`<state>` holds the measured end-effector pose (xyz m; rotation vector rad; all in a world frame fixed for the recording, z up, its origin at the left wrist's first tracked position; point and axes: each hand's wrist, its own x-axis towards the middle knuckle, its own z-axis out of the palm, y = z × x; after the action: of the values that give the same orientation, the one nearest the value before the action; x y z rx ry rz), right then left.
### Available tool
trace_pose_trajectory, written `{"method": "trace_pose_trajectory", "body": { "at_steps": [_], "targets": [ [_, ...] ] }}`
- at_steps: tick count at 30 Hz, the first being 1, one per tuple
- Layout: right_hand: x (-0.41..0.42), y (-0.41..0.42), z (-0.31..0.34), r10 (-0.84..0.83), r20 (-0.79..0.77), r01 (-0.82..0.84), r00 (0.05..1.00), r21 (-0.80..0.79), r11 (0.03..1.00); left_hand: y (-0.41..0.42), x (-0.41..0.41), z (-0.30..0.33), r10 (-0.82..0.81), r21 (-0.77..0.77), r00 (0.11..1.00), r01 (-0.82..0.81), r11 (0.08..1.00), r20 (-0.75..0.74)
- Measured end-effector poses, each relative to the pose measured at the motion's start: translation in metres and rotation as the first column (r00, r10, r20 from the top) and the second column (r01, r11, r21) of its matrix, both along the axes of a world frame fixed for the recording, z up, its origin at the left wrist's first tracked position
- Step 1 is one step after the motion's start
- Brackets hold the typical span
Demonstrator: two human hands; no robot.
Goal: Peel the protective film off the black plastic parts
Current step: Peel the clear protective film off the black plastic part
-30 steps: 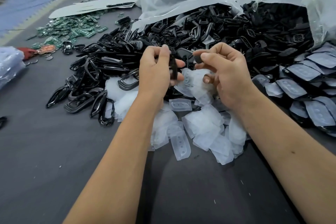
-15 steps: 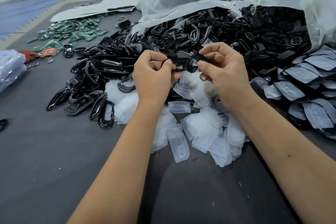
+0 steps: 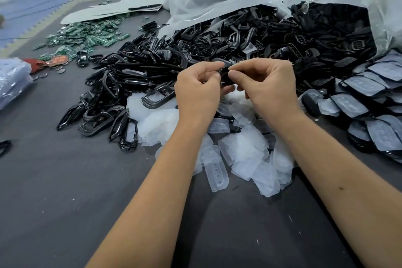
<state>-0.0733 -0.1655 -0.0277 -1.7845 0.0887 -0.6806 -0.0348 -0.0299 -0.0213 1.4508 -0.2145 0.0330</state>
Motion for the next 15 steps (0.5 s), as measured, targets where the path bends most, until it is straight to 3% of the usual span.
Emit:
{"method": "trace_pose_trajectory", "body": {
  "at_steps": [7, 12, 15],
  "targets": [
    [-0.0010, 0.0023, 0.0017, -0.136, 0.044, 0.141, 0.990, -0.137, 0.980, -0.0016, 0.0006, 0.0003, -0.019, -0.012, 1.000, 0.019, 1.000, -0.010],
    [0.0003, 0.0013, 0.0029, -0.054, -0.029, 0.050, 0.998, -0.134, 0.990, 0.0036, 0.0037, -0.0021, 0.010, 0.005, 1.000, -0.010, 1.000, -0.018],
    [-0.0015, 0.0034, 0.0039, -0.086, -0.028, 0.082, 0.996, -0.131, 0.988, 0.0066, 0.0050, -0.0003, -0.033, -0.013, 0.998, 0.033, 0.999, -0.046]
  ]
}}
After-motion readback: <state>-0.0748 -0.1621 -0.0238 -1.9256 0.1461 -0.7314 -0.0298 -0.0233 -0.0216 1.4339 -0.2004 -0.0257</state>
